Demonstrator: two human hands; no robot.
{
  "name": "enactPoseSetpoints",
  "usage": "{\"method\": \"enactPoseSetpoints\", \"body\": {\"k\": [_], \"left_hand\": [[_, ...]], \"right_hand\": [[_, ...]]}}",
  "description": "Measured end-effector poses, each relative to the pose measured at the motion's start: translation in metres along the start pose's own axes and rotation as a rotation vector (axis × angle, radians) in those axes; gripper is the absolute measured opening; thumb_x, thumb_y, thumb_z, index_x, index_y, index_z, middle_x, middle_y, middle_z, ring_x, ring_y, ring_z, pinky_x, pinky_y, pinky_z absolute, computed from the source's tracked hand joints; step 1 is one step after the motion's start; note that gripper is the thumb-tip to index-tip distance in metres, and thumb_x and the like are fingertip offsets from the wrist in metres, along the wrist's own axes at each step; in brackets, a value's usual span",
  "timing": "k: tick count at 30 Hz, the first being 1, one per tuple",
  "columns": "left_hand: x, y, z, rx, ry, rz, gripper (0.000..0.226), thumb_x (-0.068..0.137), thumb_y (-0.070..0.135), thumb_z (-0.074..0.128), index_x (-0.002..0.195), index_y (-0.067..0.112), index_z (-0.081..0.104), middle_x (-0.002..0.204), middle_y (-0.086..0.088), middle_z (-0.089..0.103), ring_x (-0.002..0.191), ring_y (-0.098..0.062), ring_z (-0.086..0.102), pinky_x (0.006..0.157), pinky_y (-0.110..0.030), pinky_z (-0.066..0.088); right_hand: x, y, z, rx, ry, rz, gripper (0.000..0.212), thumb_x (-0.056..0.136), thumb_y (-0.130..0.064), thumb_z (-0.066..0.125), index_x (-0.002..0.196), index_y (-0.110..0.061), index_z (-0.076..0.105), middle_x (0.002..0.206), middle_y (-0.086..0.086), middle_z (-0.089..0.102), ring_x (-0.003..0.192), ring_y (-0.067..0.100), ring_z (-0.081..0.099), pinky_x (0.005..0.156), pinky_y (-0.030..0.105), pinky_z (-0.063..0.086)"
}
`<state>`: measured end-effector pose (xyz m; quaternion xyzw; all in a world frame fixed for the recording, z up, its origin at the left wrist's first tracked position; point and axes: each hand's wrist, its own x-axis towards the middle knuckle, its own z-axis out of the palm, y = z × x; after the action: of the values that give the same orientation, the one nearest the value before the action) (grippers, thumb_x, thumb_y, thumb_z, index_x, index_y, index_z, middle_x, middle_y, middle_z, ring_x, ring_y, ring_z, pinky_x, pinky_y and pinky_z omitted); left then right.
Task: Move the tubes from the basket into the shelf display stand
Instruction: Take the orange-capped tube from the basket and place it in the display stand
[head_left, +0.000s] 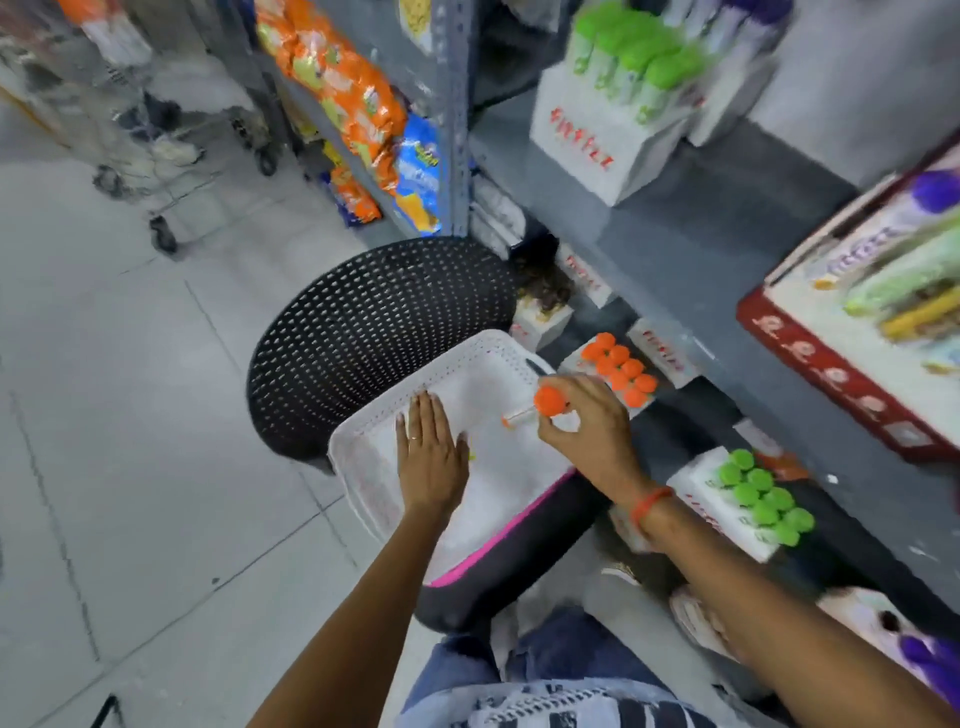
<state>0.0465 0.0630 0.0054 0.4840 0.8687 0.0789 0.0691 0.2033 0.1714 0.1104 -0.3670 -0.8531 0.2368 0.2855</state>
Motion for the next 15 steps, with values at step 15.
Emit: {"method": "enactPoseSetpoints", "body": {"k": [15], "left_hand": [[0.062, 0.262, -0.074, -0.227, 0.049, 0.622, 0.086, 0.09, 0.059, 0.014, 0.146, -0.006, 0.01, 0.156, -0.024, 0.01, 0.146, -0.034, 0.007, 0.12, -0.041, 0.0]], "right_hand": [[-0.038, 0.019, -0.314, -0.472, 0.519, 0.397, 0.044, 0.062, -0.002, 0.075, 0.105, -0.005, 0.066, 0.109, 0.02, 0.064, 0.099, 0.035, 0.062, 0.091, 0.034, 0.045]]}}
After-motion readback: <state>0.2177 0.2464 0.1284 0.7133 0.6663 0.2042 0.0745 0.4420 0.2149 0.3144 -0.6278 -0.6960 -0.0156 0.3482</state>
